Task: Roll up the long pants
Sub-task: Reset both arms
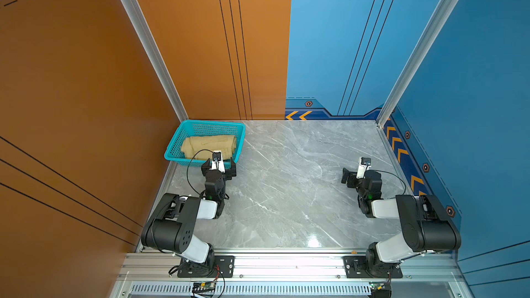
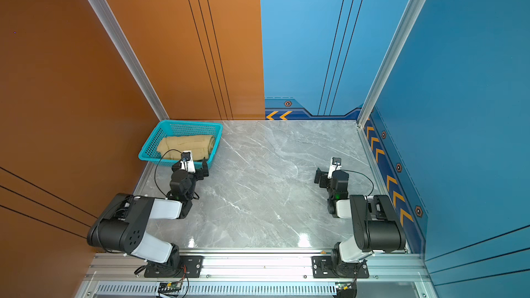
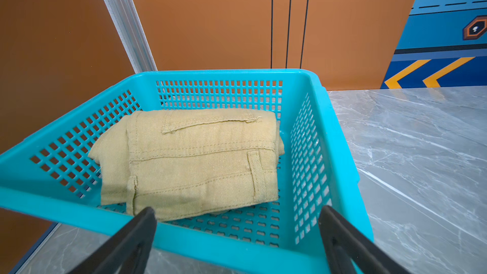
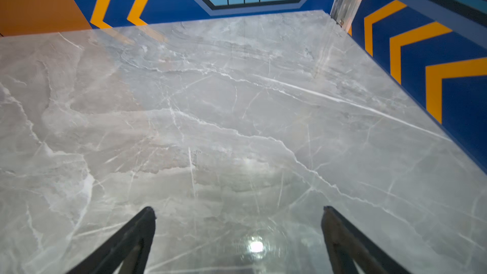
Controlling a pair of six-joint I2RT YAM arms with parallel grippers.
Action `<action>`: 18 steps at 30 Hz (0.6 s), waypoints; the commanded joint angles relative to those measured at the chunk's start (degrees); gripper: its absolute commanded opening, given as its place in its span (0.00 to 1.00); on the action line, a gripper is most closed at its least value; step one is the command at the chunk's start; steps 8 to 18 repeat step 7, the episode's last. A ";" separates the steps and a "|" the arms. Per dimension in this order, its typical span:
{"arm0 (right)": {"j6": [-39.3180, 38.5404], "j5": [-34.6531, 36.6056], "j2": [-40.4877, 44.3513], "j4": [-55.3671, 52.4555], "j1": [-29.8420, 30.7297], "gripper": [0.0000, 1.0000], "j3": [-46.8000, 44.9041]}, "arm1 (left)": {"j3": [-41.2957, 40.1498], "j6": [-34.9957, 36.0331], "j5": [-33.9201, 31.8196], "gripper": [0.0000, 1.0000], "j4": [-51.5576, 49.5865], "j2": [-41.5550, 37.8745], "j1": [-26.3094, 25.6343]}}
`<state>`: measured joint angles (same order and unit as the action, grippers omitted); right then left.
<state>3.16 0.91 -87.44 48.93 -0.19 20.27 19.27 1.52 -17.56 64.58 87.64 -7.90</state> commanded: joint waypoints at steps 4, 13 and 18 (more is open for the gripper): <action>-0.87 0.57 0.55 -3.01 0.63 1.00 2.58 | 0.44 0.06 -4.14 0.98 -8.69 1.37 0.98; -1.02 1.27 0.56 -2.83 0.93 1.00 2.50 | 0.65 -0.06 -3.86 0.99 -9.00 1.38 1.18; -1.02 1.27 0.56 -2.83 0.93 1.00 2.50 | 0.65 -0.06 -3.86 0.99 -9.00 1.38 1.18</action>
